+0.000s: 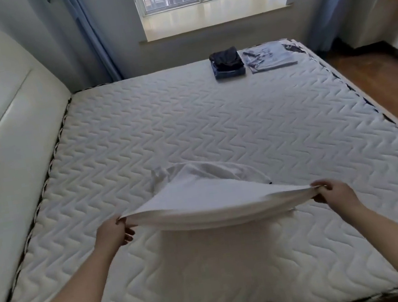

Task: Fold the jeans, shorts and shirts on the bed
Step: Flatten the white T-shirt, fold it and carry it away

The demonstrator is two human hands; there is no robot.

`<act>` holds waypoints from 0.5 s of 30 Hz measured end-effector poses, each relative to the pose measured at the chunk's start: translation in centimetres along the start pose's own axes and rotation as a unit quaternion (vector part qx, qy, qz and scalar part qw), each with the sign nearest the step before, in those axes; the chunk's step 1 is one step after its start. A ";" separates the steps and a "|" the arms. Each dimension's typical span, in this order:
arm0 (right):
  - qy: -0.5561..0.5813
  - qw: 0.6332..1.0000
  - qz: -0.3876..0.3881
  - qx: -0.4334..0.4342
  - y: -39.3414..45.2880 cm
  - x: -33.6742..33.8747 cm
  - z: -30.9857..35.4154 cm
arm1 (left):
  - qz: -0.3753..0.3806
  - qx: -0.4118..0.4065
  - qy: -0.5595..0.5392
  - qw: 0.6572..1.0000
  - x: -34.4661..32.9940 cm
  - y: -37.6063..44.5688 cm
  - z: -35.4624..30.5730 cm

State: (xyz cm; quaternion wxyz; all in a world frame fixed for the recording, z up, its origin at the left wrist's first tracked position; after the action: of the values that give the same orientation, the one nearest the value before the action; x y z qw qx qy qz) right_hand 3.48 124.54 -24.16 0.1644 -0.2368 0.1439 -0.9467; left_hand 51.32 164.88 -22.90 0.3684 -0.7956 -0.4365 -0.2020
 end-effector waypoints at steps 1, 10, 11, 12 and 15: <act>0.010 1.000 0.011 -0.021 -1.1 -0.1 -2.1 | 0.004 0.022 -0.020 1.000 -1.2 -0.8 2.4; 0.119 0.971 -0.026 -0.206 -10.0 0.2 -14.4 | 0.003 0.120 -0.121 0.985 -6.7 -8.5 15.6; 0.117 0.970 -0.036 -0.211 -10.5 0.3 -15.1 | -0.004 0.134 -0.131 0.982 -6.9 -9.0 16.2; 0.114 0.969 -0.036 -0.217 -10.9 0.4 -15.8 | -0.008 0.149 -0.138 0.979 -7.1 -9.4 16.8; 0.103 0.962 -0.022 -0.252 -12.2 0.8 -17.6 | 0.030 0.187 -0.164 0.968 -8.1 -10.3 18.3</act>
State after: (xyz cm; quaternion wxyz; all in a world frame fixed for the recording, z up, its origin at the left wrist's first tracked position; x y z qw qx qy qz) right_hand -8.85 138.70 -34.44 0.0627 -0.1747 0.3886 -0.9025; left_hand 38.27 177.97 -35.78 0.4397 -0.7477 -0.4969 0.0280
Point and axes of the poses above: each hand's wrist, its own y-axis towards the middle knuckle, its own x-axis out of the back of the hand, z = x × y, the point moved 5 cm from there along y, towards the middle knuckle, and after that the axes turned 2 degrees about y, right-handed, at the moved point
